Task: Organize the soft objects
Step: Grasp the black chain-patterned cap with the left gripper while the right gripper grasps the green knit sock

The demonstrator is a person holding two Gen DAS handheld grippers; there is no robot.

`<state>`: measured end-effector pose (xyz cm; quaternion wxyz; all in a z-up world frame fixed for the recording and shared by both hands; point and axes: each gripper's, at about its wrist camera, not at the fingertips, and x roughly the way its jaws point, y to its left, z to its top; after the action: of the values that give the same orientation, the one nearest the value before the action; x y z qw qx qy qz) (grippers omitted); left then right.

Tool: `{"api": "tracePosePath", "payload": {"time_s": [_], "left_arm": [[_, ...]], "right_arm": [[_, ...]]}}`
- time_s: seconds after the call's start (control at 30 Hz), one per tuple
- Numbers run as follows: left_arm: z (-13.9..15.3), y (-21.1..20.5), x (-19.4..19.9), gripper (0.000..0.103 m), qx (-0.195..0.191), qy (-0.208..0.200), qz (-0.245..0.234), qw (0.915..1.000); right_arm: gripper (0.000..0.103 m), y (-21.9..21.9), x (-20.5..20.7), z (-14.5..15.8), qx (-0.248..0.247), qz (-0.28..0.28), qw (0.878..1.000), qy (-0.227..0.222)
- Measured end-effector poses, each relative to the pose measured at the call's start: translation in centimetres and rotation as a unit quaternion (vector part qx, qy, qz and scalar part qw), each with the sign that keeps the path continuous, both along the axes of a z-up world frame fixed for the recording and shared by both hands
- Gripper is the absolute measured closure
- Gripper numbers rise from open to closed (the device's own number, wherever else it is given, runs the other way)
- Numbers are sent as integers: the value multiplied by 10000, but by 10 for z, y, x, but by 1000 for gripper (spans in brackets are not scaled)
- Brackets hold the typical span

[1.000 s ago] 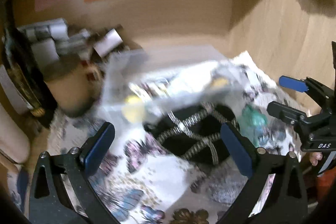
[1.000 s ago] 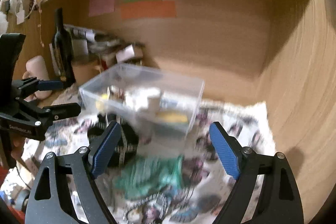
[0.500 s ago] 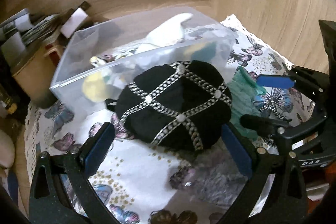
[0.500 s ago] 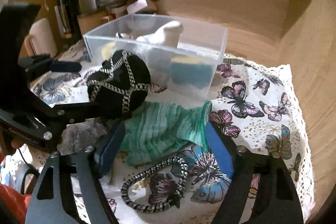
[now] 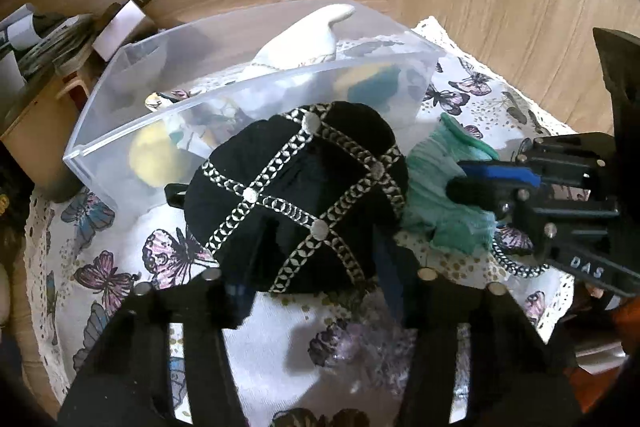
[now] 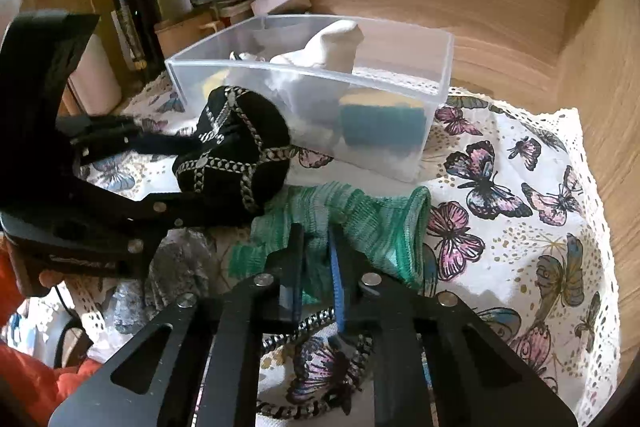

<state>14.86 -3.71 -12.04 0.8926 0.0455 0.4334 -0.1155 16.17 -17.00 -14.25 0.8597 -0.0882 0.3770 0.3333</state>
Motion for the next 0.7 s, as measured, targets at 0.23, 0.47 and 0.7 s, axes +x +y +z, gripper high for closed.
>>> {"api": "tracePosePath", "payload": {"time_s": [0.23, 0.47, 0.7], "left_arm": [[14, 16, -9, 87, -64, -140, 206, 9997], [37, 36, -19, 90, -210, -396, 448, 9980], [69, 50, -39, 91, -387, -832, 600, 9940]], "right_arm": [[96, -16, -8, 18, 187, -223, 9992, -292], [96, -27, -9, 42, 337, -367, 9971, -577], [61, -5, -3, 27, 67, -55, 9997, -208]]}}
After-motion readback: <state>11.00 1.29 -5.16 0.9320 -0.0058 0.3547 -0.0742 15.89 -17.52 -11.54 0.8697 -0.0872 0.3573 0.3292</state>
